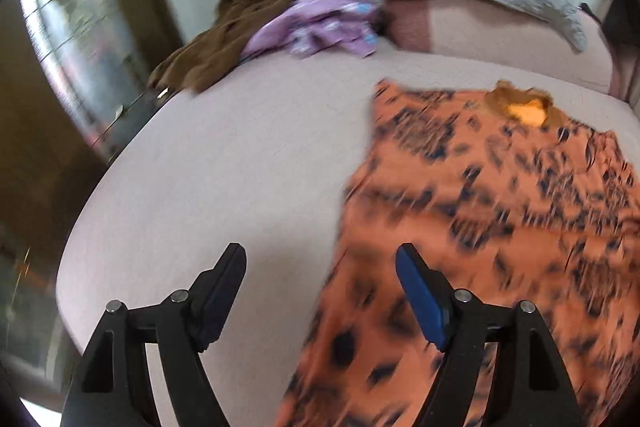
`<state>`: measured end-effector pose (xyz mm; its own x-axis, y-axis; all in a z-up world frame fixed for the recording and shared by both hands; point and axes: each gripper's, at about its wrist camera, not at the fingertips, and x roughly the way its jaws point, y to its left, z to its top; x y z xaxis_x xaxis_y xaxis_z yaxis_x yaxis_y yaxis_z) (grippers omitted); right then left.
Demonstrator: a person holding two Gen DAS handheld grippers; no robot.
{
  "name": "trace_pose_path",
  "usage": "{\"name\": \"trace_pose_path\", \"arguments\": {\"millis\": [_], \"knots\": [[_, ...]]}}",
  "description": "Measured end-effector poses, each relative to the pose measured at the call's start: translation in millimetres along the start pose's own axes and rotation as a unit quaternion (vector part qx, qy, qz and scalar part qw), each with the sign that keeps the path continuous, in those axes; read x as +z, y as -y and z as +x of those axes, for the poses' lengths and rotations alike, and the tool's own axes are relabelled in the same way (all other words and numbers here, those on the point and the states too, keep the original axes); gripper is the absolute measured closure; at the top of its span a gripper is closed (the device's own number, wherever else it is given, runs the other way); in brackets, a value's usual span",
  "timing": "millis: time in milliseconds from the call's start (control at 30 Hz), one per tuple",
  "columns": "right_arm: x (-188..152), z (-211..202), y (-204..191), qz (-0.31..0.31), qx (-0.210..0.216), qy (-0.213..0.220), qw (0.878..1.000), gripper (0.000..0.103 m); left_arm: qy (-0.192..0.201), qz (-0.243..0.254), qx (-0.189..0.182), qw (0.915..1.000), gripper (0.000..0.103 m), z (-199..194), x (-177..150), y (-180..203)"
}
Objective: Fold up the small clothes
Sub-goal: 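Open the right gripper and withdraw both grippers from the folded shirt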
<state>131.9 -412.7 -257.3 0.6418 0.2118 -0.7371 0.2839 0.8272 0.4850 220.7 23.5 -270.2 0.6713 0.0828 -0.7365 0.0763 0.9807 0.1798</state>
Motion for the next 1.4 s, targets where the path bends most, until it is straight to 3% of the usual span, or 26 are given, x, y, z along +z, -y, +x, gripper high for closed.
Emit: {"name": "trace_pose_path", "arguments": {"millis": [100,233,433,767,1000,1167,1400], "knots": [[-25.0,-18.4,25.7,0.029,-0.022,0.004,0.999,0.046,0.016,0.025,0.023,0.9993,0.025,-22.1,-36.8,1.5],[-41.1,-35.5,32.8,0.026,-0.048,0.015,0.998,0.046,0.051,0.059,0.012,0.9969,0.025,-60.3,-58.7,18.9],[-66.9,-54.5,29.8,0.016,-0.048,0.028,0.998,0.046,0.074,0.059,-0.009,0.9955,0.025,-101.1,-70.9,25.8],[-92.6,-62.3,34.7,0.02,-0.049,0.014,0.999,0.046,0.075,0.041,-0.027,0.996,0.025,-124.7,-78.6,19.7],[-105.2,-65.7,46.6,0.028,-0.06,0.001,0.998,0.046,0.046,0.029,-0.028,0.9981,0.025,-116.9,-84.6,18.3],[-108.4,-70.0,59.5,0.043,-0.064,-0.001,0.997,0.046,-0.014,-0.011,-0.036,0.9992,0.025,-92.8,-89.2,5.9],[-109.7,-67.0,68.8,0.052,-0.06,-0.016,0.997,0.046,-0.082,-0.042,0.003,0.9957,0.025,-63.0,-98.5,-15.8]]}}
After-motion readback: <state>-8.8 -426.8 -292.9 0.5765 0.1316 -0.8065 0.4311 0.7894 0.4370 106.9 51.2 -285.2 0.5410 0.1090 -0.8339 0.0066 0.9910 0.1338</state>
